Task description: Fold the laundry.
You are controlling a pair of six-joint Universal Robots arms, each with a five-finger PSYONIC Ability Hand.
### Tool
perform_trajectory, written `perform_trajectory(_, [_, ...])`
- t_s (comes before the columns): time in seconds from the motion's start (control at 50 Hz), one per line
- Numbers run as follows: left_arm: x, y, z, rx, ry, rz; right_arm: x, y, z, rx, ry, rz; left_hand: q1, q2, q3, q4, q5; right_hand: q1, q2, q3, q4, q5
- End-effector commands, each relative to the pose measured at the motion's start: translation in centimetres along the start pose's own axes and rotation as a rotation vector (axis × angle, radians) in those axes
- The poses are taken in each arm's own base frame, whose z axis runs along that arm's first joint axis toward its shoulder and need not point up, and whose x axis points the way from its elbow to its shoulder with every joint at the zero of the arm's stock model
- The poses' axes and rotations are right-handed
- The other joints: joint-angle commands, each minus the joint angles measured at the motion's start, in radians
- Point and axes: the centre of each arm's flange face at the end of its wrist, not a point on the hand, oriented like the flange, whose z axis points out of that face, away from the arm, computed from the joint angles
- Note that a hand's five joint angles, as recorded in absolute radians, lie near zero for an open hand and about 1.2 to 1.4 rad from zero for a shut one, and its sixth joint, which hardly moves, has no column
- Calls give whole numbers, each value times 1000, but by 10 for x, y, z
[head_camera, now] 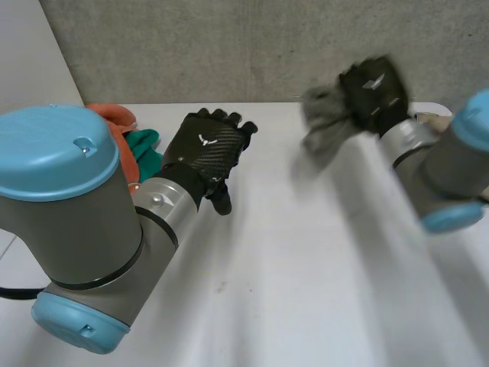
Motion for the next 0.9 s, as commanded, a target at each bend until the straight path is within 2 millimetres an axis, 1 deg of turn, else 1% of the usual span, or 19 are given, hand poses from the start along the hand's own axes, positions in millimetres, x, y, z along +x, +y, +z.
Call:
perform_trajectory(0.02, [13,-11,-3,47,69,-3,102,34,34,72,152,6,25,11,7,16,-7,416,267,259,202,343])
perform_trajectory(0.04, [14,-11,-4,49,76,-4,125,50,37,84,175,25,25,11,7,16,-7,416,267,259,202,343])
perform_trajectory(0.1, [21,-13,-6,59,107,-6,159,76,40,95,217,42,20,5,1,10,-13,416,267,259,202,343])
perform_trajectory(0.12, [23,-14,-7,61,114,-7,172,94,41,100,221,51,17,2,-2,7,-16,416,267,259,202,343])
perform_trajectory(0.26, [30,-15,-10,74,138,-15,210,171,32,74,237,41,14,-1,-5,4,-19,416,267,259,202,343])
perform_trajectory(0.28, [30,-14,-10,74,138,-15,220,190,27,70,236,44,14,-1,-5,4,-19,416,267,259,202,343])
perform_trajectory(0.32, [31,-13,-11,71,140,-15,224,208,21,64,223,64,17,2,-2,7,-16,416,267,259,202,343])
perform_trajectory(0.36, [31,-13,-10,70,139,-15,221,236,14,54,189,105,20,5,1,10,-13,416,267,259,202,343])
perform_trajectory(0.44, [32,-10,-9,63,141,-14,218,274,-5,7,162,153,20,5,1,10,-13,416,267,259,202,343])
perform_trajectory(0.52, [33,-8,-8,60,142,-14,221,295,-23,-36,154,175,22,8,4,13,-10,416,267,259,202,343])
perform_trajectory(0.64, [36,-8,-10,58,152,-13,225,302,-38,-61,156,182,22,8,4,13,-10,416,267,259,202,343])
perform_trajectory(0.7, [38,-9,-11,60,158,-12,225,296,-42,-70,152,189,22,8,4,13,-10,416,267,259,202,343])
perform_trajectory(0.72, [38,-9,-11,62,158,-12,225,293,-42,-71,152,189,22,8,4,13,-10,266,117,109,52,193])
perform_trajectory(0.74, [38,-9,-12,62,158,-12,225,287,-44,-79,152,195,22,8,4,13,-10,-189,-338,-346,-403,-262])
perform_trajectory(0.78, [38,-9,-12,64,159,-12,227,277,-45,-83,153,200,22,8,4,13,-10,-687,-836,-845,-901,-761])
perform_trajectory(0.8, [38,-10,-12,65,158,-12,228,271,-45,-84,155,201,22,8,4,13,-10,-806,-954,-963,-1020,-879])
perform_trajectory(0.82, [38,-10,-12,64,159,-12,231,257,-46,-87,156,204,22,8,4,13,-10,-806,-954,-963,-1020,-879])
perform_trajectory(0.88, [40,-13,-15,72,166,-12,243,240,-54,-107,174,211,20,5,1,10,-13,-806,-954,-963,-1020,-879])
perform_trajectory(0.9, [42,-14,-16,78,169,-12,254,231,-63,-131,197,221,20,5,1,10,-13,-806,-954,-963,-1020,-879])
